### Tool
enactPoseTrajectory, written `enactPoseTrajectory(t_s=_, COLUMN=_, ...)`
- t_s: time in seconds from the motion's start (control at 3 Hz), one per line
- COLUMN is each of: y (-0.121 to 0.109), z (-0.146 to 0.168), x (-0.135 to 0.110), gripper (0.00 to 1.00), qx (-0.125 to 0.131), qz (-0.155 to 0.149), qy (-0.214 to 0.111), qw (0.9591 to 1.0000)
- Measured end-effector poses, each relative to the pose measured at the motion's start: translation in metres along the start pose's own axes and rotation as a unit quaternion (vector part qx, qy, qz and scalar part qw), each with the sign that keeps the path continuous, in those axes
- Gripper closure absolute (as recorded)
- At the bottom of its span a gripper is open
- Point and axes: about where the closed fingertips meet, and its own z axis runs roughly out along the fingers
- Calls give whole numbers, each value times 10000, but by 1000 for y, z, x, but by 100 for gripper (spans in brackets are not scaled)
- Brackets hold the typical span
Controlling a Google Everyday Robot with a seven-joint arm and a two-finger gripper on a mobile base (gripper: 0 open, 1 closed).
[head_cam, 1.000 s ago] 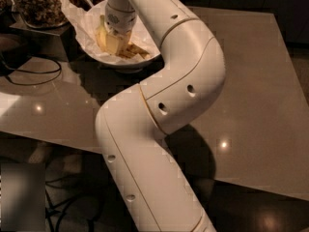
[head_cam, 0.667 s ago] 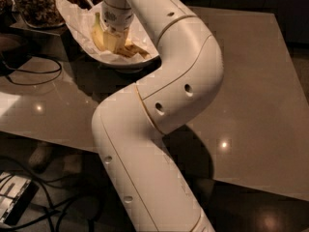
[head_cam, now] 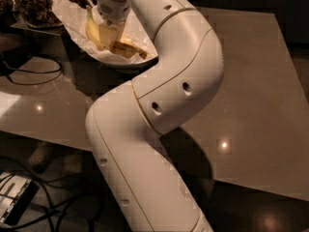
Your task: Pick banana from white bowl
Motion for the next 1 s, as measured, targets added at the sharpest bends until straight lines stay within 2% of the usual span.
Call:
enactPoseTrajectory(t_s=0.33, y=-1, z=-6, x=-4, gripper=100, qx=59, qz=-28, qy=-97, qw=9999)
enactPoseTrajectory(t_s=0.67, y=3, z=-46, x=6, gripper=100, qx=247, qz=147, qy=-182, qw=9994)
enactPoseTrajectory(t_s=1.0, y=1, z=-43, x=3, gripper=100, qx=279, qz=151, qy=-221, qw=9993)
